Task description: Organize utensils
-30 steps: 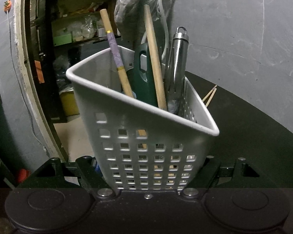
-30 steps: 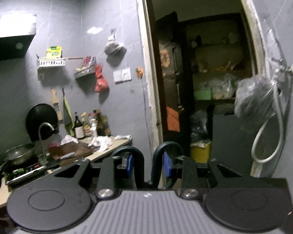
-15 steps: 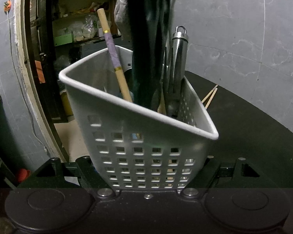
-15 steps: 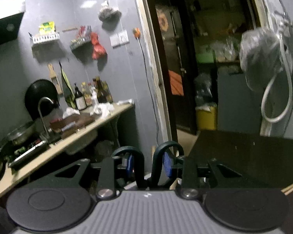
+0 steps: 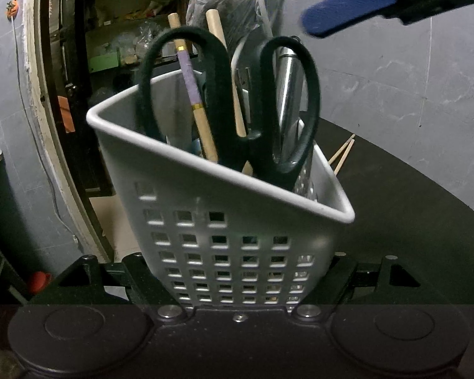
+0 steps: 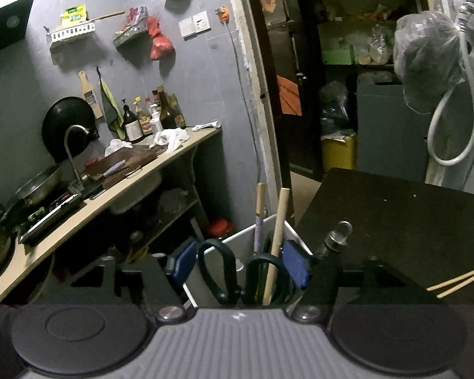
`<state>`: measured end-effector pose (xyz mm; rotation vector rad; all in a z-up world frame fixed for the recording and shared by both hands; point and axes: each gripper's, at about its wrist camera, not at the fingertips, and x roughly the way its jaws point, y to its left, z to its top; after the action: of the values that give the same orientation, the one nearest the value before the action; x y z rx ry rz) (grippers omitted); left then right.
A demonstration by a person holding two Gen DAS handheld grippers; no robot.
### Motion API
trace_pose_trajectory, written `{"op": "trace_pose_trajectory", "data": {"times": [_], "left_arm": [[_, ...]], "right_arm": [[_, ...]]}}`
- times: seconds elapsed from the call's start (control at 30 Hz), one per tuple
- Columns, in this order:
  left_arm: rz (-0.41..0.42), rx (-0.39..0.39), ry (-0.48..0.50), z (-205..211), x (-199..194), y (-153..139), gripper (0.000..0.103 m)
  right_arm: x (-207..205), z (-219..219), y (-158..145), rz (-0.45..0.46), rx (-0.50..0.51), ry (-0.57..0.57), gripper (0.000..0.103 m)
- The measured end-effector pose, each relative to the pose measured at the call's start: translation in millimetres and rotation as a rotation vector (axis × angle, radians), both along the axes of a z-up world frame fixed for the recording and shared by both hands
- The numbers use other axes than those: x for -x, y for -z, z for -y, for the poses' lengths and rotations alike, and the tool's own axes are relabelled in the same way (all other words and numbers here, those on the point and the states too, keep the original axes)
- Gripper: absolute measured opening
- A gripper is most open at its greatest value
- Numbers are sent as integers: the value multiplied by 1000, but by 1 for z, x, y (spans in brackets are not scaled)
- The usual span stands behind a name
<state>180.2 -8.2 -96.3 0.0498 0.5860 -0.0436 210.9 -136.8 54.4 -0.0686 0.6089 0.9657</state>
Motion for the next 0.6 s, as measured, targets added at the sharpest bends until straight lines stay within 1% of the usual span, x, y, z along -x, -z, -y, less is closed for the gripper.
{"op": "trace_pose_trajectory", "data": {"times": [0.07, 0.23, 0.3, 0.47, 0.6], "left_arm": [[-2, -3, -1, 1, 0, 0, 81], [-7, -10, -7, 3, -1, -1, 82], [-9, -12, -8, 4, -1, -1, 82], [-15, -23, -12, 7, -2, -3, 82], [-25, -35, -20, 11, -4, -3, 82]], "right_arm": [[2, 7, -2, 8, -10, 19, 83], [6, 29, -3, 27, -38, 95, 101], [5, 40, -2, 29, -50, 136, 103], [-7, 75, 12, -5, -65, 300, 103], [-30, 99, 33, -45, -14, 451, 103]]}}
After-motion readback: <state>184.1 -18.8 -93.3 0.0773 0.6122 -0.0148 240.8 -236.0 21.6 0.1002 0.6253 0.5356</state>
